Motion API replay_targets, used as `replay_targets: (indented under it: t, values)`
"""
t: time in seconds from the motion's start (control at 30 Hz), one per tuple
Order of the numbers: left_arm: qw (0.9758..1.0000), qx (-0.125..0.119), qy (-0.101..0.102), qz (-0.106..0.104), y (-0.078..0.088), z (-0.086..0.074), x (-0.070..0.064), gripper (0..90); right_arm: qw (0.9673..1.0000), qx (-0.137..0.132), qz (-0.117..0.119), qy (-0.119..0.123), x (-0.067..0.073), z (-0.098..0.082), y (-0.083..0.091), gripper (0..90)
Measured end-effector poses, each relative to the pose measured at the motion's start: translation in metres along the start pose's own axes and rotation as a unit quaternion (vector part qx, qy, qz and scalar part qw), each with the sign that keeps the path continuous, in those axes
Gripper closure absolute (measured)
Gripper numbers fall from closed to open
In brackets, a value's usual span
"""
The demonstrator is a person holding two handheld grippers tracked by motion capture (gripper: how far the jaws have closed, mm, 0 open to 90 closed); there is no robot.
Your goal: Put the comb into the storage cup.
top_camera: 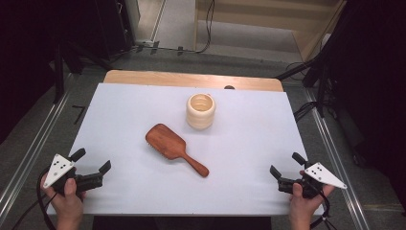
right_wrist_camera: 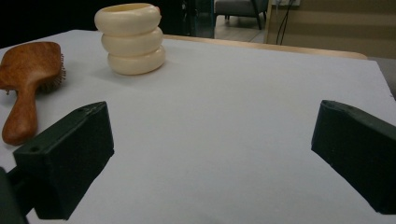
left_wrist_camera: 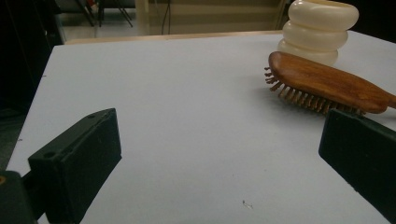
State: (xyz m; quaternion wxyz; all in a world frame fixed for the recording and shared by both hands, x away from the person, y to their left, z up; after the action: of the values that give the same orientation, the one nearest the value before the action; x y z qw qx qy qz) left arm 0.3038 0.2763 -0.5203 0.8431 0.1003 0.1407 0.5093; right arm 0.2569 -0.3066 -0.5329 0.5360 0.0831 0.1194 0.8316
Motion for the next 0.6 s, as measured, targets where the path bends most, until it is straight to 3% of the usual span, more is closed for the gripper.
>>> replay_targets:
  t: [0.13,0.43,0.6]
  values:
    - [1.0,0.0,0.0,-0.001,0.0,0.0,0.0,0.0,0.9996,0.02,-0.003,0.017,0.002,0.0,-0.003,0.0]
    - [1.0,0.002,-0.003,-0.006,-0.001,0.0,-0.001,0.0,0.9982,0.043,0.032,0.027,0.017,0.016,-0.011,0.0]
    - [1.0,0.002,-0.003,-0.008,-0.001,0.0,-0.001,0.0,0.9958,0.062,0.047,0.048,0.03,0.031,-0.016,0.0]
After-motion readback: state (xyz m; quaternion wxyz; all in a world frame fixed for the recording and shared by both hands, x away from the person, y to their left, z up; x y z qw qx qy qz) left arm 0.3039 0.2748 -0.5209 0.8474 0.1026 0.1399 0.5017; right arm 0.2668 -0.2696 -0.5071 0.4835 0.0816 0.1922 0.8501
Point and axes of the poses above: each handheld gripper's, and its own axes: y roughly backward along the jaws, z roughly out of its top, x roughly to its left, the point moved 8 cm from there along -y, roughly forward along the jaws, and after that the axes turned 5 degrees about y, right-handed, at the moved point
